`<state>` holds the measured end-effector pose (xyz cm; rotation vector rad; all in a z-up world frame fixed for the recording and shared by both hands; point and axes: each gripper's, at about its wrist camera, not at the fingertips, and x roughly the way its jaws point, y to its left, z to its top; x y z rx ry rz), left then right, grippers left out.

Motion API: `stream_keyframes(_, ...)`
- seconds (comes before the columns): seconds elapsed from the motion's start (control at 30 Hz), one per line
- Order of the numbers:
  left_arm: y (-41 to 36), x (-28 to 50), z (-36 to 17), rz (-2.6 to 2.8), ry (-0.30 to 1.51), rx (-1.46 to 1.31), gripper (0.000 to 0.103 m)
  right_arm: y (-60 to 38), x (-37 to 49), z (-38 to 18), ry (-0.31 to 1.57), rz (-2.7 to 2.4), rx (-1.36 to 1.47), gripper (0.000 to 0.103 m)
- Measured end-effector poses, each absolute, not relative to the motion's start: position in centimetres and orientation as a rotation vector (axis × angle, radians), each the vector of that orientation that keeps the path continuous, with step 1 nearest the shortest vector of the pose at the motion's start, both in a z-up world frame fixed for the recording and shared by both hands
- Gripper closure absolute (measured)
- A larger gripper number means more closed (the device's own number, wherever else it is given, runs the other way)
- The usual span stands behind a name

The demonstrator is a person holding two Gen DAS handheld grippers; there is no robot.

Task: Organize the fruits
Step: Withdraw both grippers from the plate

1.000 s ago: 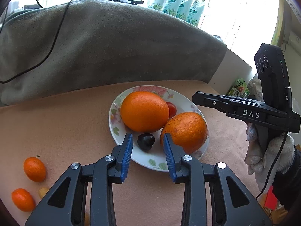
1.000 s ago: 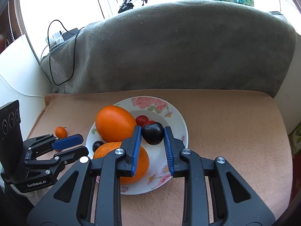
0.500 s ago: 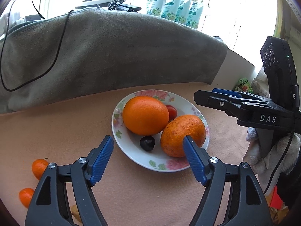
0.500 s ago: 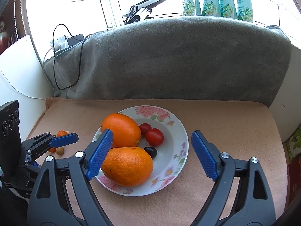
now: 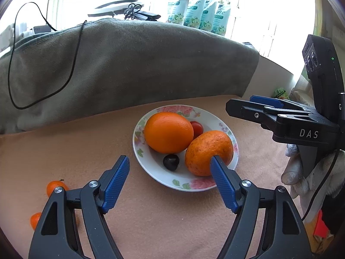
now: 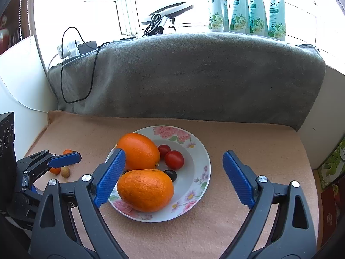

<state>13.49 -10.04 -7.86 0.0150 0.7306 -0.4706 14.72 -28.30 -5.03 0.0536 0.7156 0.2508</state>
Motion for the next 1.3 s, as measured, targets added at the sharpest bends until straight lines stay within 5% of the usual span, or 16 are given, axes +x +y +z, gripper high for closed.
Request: stream_keyframes(1.3,6.6,9.8,-6.7,-0.199,0.685,-0.102,0.026,-19.3,9.5,-2.7,0.678,0.433,0.016,0.002)
